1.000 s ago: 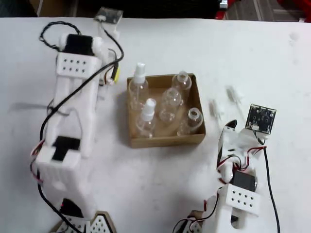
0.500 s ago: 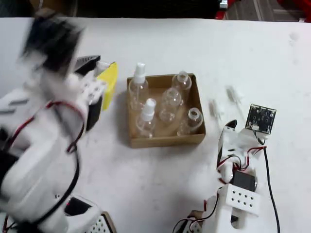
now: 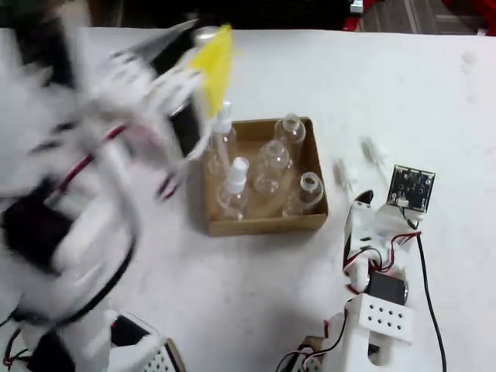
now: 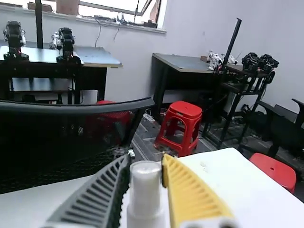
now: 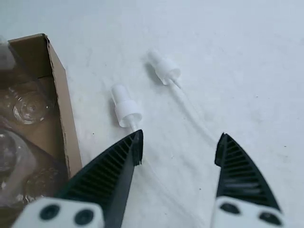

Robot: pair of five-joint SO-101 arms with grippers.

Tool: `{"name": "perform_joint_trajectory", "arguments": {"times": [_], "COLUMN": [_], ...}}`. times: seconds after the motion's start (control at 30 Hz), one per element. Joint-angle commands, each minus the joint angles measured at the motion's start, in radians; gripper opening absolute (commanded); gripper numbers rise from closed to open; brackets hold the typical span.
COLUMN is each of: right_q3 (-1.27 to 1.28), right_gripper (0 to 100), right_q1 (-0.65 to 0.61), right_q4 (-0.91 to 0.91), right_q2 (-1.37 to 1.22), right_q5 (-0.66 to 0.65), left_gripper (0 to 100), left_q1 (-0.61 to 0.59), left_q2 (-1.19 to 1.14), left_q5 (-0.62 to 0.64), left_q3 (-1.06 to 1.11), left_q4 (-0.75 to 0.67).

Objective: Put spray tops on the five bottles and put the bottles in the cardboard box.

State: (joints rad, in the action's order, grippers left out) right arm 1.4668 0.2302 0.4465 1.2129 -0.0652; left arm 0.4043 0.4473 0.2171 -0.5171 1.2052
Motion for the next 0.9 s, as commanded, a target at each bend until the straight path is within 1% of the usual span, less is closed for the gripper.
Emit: {"name": "perform_joint_trajectory", "arguments": {"times": [0.0, 0.17, 0.23, 0.33, 0.43, 0.57, 0.7, 0.87], "right_q3": [-0.006, 0.025, 0.043, 0.048, 0.048, 0.048, 0.048, 0.048], "right_gripper": [22.6, 22.6, 22.6, 22.6, 22.6, 22.6, 22.6, 22.6], "right_q1": [-0.004, 0.01, 0.019, 0.021, 0.021, 0.021, 0.021, 0.021], "right_q4": [-0.024, -0.094, -0.136, -0.151, -0.151, -0.151, -0.151, -0.151], "right_q2": [0.008, 0.008, 0.008, 0.008, 0.008, 0.008, 0.008, 0.008], "right_q5": [-0.005, -0.011, -0.011, -0.012, -0.012, -0.012, -0.012, -0.012], "left_gripper": [2, 2, 2, 2, 2, 2, 2, 2], "left_q1": [0.03, 0.035, 0.035, 0.054, 0.07, 0.077, 0.074, 0.076], "left_q2": [-0.019, -0.025, -0.024, -0.019, -0.027, -0.027, -0.028, -0.028], "left_q5": [0.014, 0.014, 0.014, 0.014, 0.011, -0.086, -0.114, -0.114], "left_q3": [0.216, 0.47, 0.568, 0.683, 0.756, 0.848, 0.93, 0.976], "left_q4": [-0.33, -0.628, -0.724, -0.836, -0.914, -1.023, -1.122, -1.154]}}
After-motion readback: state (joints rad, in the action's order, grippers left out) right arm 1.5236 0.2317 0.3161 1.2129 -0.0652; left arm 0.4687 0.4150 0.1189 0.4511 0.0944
